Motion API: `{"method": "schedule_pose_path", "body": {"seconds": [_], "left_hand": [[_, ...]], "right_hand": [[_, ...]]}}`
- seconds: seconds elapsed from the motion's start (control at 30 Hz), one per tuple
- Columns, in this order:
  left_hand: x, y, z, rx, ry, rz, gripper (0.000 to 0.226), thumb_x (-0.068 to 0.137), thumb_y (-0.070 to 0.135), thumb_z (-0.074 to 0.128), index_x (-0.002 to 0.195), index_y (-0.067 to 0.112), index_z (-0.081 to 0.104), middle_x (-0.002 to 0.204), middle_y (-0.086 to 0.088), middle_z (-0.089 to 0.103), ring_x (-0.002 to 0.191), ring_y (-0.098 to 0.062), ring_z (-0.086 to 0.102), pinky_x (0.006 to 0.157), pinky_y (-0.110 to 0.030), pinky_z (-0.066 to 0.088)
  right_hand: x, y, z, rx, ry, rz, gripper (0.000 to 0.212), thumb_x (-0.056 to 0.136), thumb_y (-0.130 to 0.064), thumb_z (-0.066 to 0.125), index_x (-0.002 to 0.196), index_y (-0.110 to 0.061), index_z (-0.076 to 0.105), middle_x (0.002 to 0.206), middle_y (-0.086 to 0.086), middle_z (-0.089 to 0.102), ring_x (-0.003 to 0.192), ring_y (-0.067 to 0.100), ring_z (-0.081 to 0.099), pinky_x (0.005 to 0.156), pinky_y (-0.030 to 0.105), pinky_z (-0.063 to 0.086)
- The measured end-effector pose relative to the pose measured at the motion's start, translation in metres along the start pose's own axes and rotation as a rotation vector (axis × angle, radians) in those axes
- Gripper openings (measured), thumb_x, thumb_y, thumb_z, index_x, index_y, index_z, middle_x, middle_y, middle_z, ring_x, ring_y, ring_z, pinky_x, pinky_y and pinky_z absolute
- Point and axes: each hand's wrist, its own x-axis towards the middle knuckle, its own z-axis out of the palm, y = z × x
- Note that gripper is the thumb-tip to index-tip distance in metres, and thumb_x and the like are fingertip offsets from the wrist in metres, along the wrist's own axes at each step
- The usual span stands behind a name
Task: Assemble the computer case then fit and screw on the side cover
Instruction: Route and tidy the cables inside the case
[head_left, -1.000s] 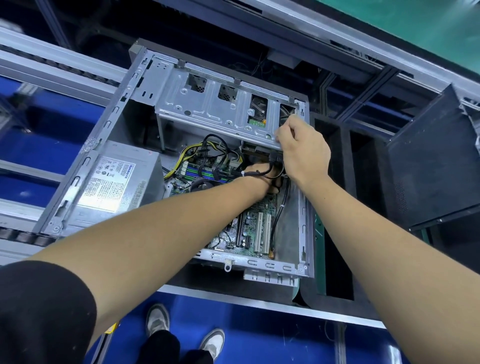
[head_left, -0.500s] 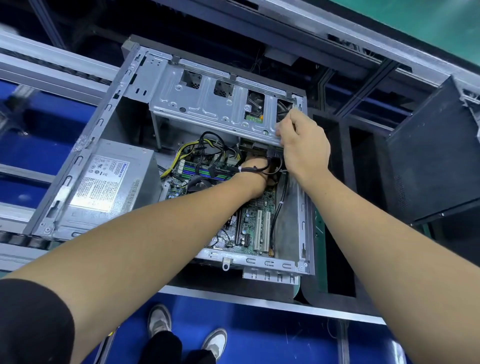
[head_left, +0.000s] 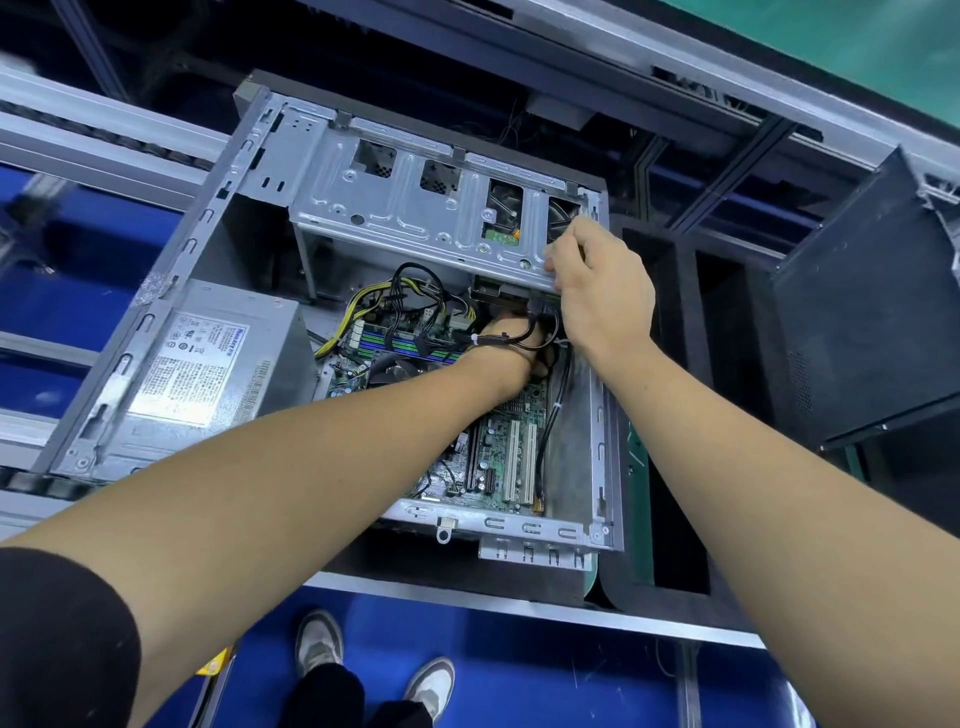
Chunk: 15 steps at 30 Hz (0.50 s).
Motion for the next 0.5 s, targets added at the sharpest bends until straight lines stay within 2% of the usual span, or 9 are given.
{"method": "schedule_pose_path", "body": {"seconds": [0.03,0.13,0.2,0.4,0.47,0.5], "left_hand": [[0.0022,-0.0003,0.0005,-0.062,0.005,0.007,0.027,0.101,0.007,0.042,0.082,0.006,0.061,0.08,-0.016,0.065,0.06,-0.024,0.063,0.063,-0.029,0.051],[0.0033,-0.0006,0.0009,-0.145,0.006,0.001,0.03,0.098,0.008,0.042,0.073,0.006,0.059,0.077,-0.021,0.062,0.072,-0.031,0.06,0.074,-0.041,0.048],[0.0032,-0.0019,0.0025,-0.171,0.025,-0.014,0.03,0.097,0.007,0.043,0.071,0.007,0.058,0.073,-0.019,0.06,0.071,-0.031,0.058,0.074,-0.043,0.047],[-0.0001,-0.0019,0.0023,-0.136,-0.006,-0.011,0.031,0.097,0.008,0.045,0.071,0.006,0.061,0.068,-0.015,0.063,0.058,-0.027,0.058,0.068,-0.035,0.045],[-0.0032,-0.0032,0.0013,-0.134,0.015,0.003,0.028,0.096,0.009,0.046,0.075,0.003,0.063,0.07,-0.018,0.064,0.061,-0.03,0.059,0.072,-0.043,0.049],[-0.0001,-0.0058,0.0026,-0.108,0.021,0.018,0.025,0.096,0.011,0.047,0.083,0.001,0.066,0.078,-0.021,0.066,0.069,-0.032,0.063,0.078,-0.049,0.052]], "right_hand": [[0.0003,0.0,0.0,-0.002,0.0,-0.001,0.031,0.094,-0.033,0.038,0.085,-0.009,0.056,0.09,0.008,0.071,0.088,0.027,0.064,0.081,0.043,0.052],[0.0007,-0.0005,0.0001,-0.005,0.002,-0.004,0.031,0.093,-0.033,0.038,0.085,-0.01,0.057,0.089,0.007,0.071,0.087,0.026,0.063,0.079,0.04,0.05],[0.0008,-0.0003,0.0004,-0.007,-0.004,-0.005,0.031,0.093,-0.033,0.038,0.086,-0.01,0.057,0.09,0.007,0.071,0.087,0.026,0.063,0.08,0.041,0.05],[0.0003,-0.0001,0.0006,-0.01,0.0,-0.006,0.031,0.093,-0.033,0.038,0.085,-0.01,0.057,0.089,0.006,0.071,0.088,0.025,0.063,0.08,0.04,0.05],[0.0004,-0.0001,0.0006,-0.012,-0.003,-0.008,0.03,0.093,-0.032,0.038,0.084,-0.01,0.056,0.089,0.006,0.071,0.088,0.025,0.063,0.081,0.042,0.052],[0.0007,-0.0002,0.0004,-0.012,-0.005,-0.007,0.029,0.093,-0.032,0.038,0.083,-0.01,0.055,0.089,0.006,0.071,0.088,0.025,0.063,0.08,0.043,0.052]]}}
